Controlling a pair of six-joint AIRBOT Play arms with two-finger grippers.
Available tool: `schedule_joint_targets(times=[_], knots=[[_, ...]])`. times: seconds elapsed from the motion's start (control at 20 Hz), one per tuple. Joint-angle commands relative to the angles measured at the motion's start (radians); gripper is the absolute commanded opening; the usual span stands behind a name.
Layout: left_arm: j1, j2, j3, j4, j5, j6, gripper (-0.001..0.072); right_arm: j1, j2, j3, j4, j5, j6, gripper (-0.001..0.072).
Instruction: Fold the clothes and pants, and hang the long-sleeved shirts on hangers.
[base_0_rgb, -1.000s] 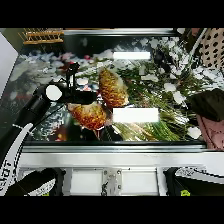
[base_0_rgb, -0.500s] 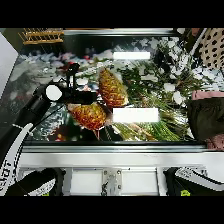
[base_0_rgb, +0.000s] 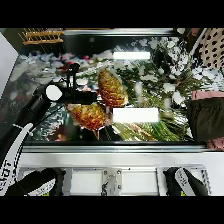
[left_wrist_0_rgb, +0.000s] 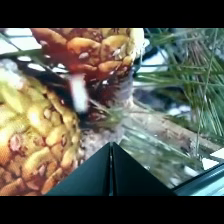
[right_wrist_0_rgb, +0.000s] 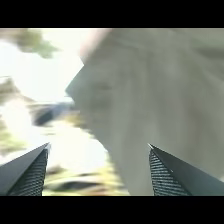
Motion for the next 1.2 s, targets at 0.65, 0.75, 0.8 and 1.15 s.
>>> schedule_joint_targets(times=[0.65, 0.75, 0.8, 1.15], knots=[[0.000, 0.000, 0.000, -0.001, 0.005, 0.000, 0.0005, 0.652, 0.044, -0.005, 0.166, -0.017, -0.094, 0.0020], [0.000, -0.001, 0.000, -0.001, 0.005, 0.000, 0.0005, 0.652, 0.044, -0.005, 0.166, -0.017, -0.094, 0.0021], [0.000, 0.000, 0.000, -0.001, 0.005, 0.000, 0.0005, 0.652, 0.044, -0.005, 0.166, -0.017, -0.094, 0.0020], [0.000, 0.000, 0.000, -0.001, 0.005, 0.000, 0.0005, 0.652, 0.044, -0.005, 0.166, -0.017, -0.094, 0.0020]])
